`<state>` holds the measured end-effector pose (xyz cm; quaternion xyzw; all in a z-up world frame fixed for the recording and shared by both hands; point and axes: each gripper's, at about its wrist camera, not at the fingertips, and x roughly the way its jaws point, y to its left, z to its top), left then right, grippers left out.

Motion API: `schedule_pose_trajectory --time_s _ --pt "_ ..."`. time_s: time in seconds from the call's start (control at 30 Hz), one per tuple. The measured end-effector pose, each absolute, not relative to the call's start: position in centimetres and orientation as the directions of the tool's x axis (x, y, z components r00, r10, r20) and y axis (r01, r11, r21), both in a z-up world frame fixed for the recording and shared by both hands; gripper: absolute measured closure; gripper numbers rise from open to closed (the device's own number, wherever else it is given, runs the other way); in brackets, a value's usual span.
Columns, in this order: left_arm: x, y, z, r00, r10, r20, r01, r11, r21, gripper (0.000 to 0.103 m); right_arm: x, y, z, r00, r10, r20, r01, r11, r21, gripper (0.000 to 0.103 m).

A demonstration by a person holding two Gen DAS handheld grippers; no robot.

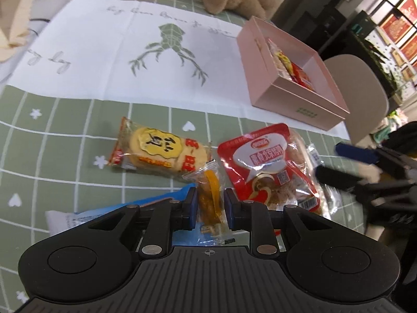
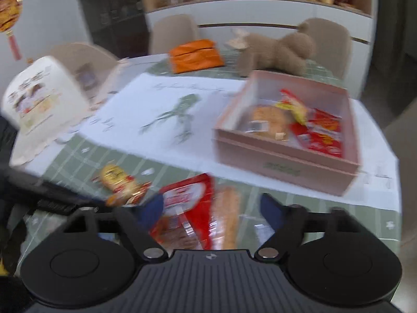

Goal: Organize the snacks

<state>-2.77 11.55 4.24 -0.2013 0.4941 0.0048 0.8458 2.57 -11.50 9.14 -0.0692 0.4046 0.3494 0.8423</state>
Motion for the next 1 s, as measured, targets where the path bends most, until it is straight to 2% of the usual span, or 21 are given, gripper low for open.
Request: schedule_pose_trajectory --time_s 0.2,0.27,0.33,0.4,0.53,0.6,0.67,0.87,0.97,1.0 --pt "-4.7 11.7 4.7 0.505 -0.051 -0.862 -0.273 0.938 -0.215 0.077 1.7 -5.6 5.2 0.326 0.506 -0.799 -0.701 0.696 0.155 0.020" --pt "-5.4 12.1 4.8 0.509 -0.033 -0.860 -0.308 0.926 -0.217 0.077 1.4 -4.1 3.7 0.312 0.474 -0.823 -0.718 0.685 0.122 0.019" --pt "-6.0 12.3 5.0 0.517 -0.018 -0.856 -0.330 0.918 -0.219 0.077 1.4 -3.2 2.7 0.369 0.420 -0.829 -0.708 0.705 0.042 0.016" --pt "-6.4 12.2 5.1 0.522 -0.013 -0.853 -0.344 0.912 -0.225 0.077 1.4 -3.0 2.5 0.378 0.420 -0.825 -0.709 0.705 0.034 0.011" --pt "-6.9 11.8 5.3 0.531 -0.016 -0.847 -0.355 0.904 -0.240 0.077 1.2 -3.1 2.6 0.371 0.420 -0.828 -0.717 0.696 0.032 0.009" --pt "-7.1 11.6 5.3 0.536 -0.024 -0.844 -0.351 0.903 -0.248 0.077 1.4 -3.4 2.9 0.348 0.430 -0.833 -0.737 0.675 0.040 0.016" --pt "-7.2 11.3 5.3 0.537 -0.033 -0.843 -0.344 0.904 -0.255 0.077 1.6 -4.0 3.6 0.311 0.461 -0.831 -0.753 0.653 0.081 0.041" --pt "-6.9 10.7 5.0 0.526 -0.070 -0.848 -0.321 0.906 -0.274 0.077 1.0 -6.6 6.4 0.290 0.546 -0.786 -0.774 0.617 0.143 0.064" --pt "-6.7 10.4 4.7 0.513 -0.077 -0.855 -0.316 0.909 -0.272 0.077 1.1 -7.9 7.7 0.311 0.578 -0.755 -0.773 0.615 0.153 0.072" --pt "-6.6 10.3 4.7 0.510 -0.077 -0.857 -0.314 0.911 -0.268 0.077 1.3 -8.1 7.8 0.302 0.588 -0.750 -0.775 0.610 0.166 0.072"
